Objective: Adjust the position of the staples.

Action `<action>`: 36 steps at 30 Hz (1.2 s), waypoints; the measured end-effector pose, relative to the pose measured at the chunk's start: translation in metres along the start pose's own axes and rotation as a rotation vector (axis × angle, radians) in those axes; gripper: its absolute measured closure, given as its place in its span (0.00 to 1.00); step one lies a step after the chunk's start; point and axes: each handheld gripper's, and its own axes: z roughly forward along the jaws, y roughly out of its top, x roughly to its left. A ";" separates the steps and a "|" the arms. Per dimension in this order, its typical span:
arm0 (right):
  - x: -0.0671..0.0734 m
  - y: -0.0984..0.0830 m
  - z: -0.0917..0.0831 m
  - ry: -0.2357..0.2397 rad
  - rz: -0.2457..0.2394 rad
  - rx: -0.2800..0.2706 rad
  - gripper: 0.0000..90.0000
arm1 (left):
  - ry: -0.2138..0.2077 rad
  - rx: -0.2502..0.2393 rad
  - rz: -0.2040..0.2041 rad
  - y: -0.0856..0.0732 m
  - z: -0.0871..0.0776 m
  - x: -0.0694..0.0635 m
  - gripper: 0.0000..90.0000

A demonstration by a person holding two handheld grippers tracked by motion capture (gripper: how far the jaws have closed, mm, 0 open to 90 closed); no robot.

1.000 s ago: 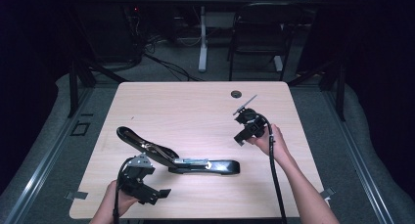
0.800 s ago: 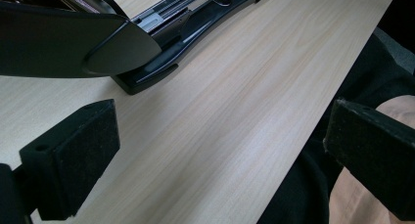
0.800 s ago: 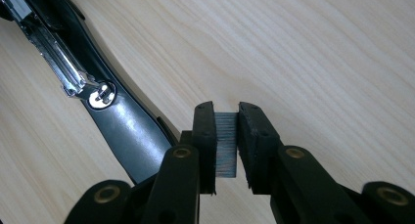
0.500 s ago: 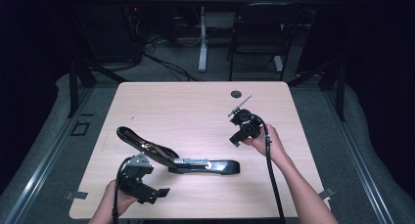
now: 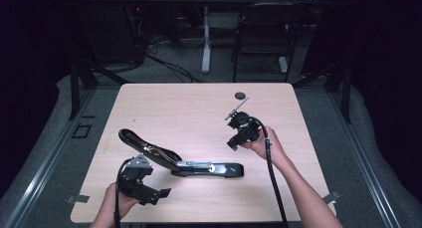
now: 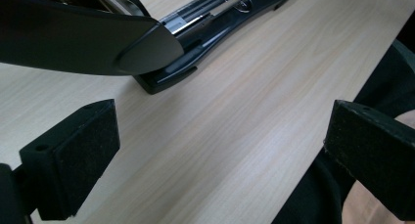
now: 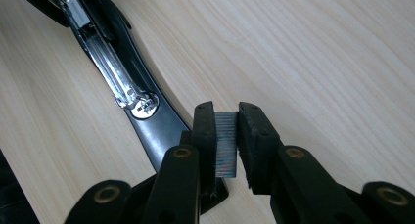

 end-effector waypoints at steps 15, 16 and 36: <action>0.020 0.020 0.008 0.038 -0.092 0.007 0.87 | 0.034 -0.022 -0.064 -0.002 -0.003 0.011 0.00; 0.021 0.021 0.008 0.037 -0.101 0.009 0.87 | 0.035 -0.022 -0.065 -0.002 -0.003 0.011 0.00; 0.045 0.035 0.024 0.089 -0.217 0.007 0.87 | 0.043 -0.030 -0.091 -0.004 -0.004 0.019 0.00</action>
